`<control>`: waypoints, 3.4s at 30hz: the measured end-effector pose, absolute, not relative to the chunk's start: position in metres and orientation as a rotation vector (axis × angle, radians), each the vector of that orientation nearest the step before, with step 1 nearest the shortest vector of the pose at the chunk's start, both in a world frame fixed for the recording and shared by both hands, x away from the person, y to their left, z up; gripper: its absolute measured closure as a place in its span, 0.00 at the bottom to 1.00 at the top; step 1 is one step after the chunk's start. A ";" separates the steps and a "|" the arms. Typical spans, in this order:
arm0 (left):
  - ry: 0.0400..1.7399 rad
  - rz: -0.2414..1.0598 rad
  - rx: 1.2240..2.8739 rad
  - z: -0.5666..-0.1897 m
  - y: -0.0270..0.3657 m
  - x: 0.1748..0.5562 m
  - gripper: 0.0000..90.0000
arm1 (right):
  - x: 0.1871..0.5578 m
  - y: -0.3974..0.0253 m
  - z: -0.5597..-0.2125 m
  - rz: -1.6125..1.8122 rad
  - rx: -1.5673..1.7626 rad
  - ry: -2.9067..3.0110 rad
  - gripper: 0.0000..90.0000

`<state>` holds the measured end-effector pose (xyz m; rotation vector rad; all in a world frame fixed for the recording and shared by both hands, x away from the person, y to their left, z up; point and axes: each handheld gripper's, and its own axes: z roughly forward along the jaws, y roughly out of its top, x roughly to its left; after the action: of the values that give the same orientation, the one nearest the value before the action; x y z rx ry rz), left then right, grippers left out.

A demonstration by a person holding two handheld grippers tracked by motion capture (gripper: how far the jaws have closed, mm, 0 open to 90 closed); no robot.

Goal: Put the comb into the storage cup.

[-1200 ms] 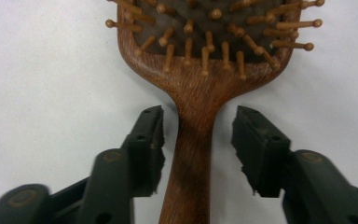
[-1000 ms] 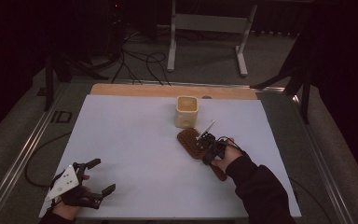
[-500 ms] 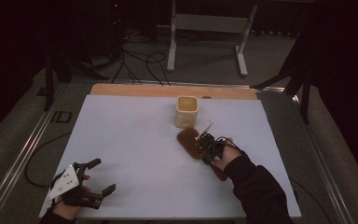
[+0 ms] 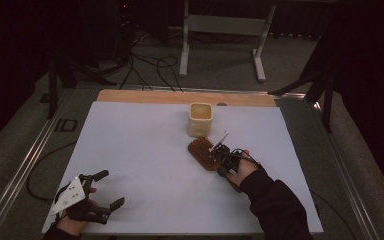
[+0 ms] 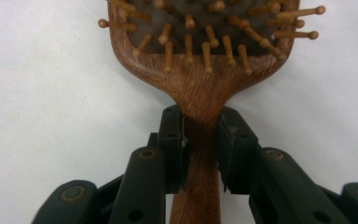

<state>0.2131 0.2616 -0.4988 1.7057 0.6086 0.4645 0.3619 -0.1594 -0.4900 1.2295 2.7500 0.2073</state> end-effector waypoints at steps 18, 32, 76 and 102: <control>0.614 0.468 1.706 -0.499 0.262 0.214 0.00 | 0.336 -0.172 -0.493 0.475 1.088 2.628 0.82; 0.620 0.459 1.710 -0.500 0.262 0.215 0.00 | 0.328 -0.185 -0.480 0.773 1.083 2.531 0.82; 0.655 0.397 1.728 -0.499 0.254 0.220 0.00 | 0.300 -0.205 -0.462 1.220 1.012 2.299 0.82; 0.759 0.352 1.776 -0.444 0.227 0.243 0.00 | 0.296 -0.208 -0.465 1.237 1.029 2.228 0.82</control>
<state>0.2428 0.2272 -0.4436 1.7759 0.7588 0.3520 0.2962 -0.2082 -0.4653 1.0289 2.2280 1.2372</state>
